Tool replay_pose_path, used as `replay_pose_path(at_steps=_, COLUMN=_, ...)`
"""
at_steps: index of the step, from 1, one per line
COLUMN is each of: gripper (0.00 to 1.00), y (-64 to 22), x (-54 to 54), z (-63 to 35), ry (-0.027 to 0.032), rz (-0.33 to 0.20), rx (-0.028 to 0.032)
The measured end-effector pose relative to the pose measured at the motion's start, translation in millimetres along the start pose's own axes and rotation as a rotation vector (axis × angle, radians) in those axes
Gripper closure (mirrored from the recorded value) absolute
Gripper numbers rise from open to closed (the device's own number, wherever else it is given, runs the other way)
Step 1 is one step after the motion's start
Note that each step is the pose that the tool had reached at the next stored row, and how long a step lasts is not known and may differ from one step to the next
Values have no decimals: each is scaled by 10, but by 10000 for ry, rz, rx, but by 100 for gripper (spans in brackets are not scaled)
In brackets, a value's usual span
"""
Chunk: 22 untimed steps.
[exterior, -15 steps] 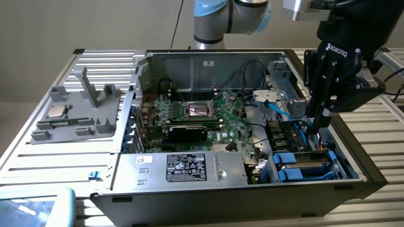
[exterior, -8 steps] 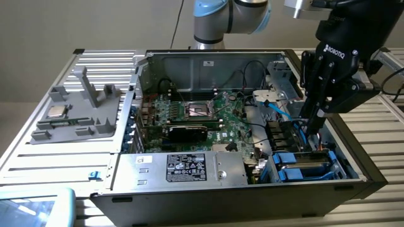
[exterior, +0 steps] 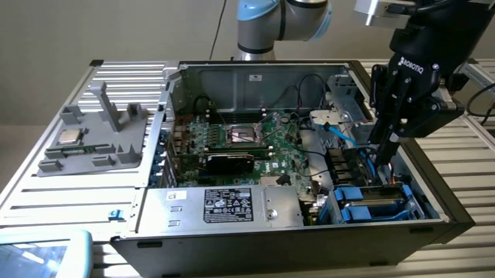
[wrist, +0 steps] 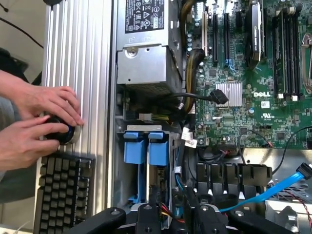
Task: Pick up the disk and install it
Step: 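Insert the first disk wire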
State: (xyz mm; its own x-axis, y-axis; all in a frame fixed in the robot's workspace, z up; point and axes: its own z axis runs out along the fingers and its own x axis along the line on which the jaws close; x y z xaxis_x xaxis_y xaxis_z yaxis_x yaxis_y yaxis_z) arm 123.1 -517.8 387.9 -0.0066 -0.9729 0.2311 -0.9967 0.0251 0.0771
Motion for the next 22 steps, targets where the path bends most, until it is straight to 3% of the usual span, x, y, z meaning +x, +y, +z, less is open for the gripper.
replay_pose_path(at_steps=5, gripper=68, y=-14, x=-32, z=41, ry=129, rz=44, rx=-8)
replay_pose_path(at_steps=9, gripper=68, y=-35, x=-42, z=86, ry=130, rz=50, rx=-48)
replay_pose_path(at_steps=14, gripper=68, y=-66, x=-39, z=119, ry=134, rz=48, rx=-162)
replay_pose_path(at_steps=22, gripper=68, y=-100, x=-47, z=168, ry=134, rz=31, rx=-290)
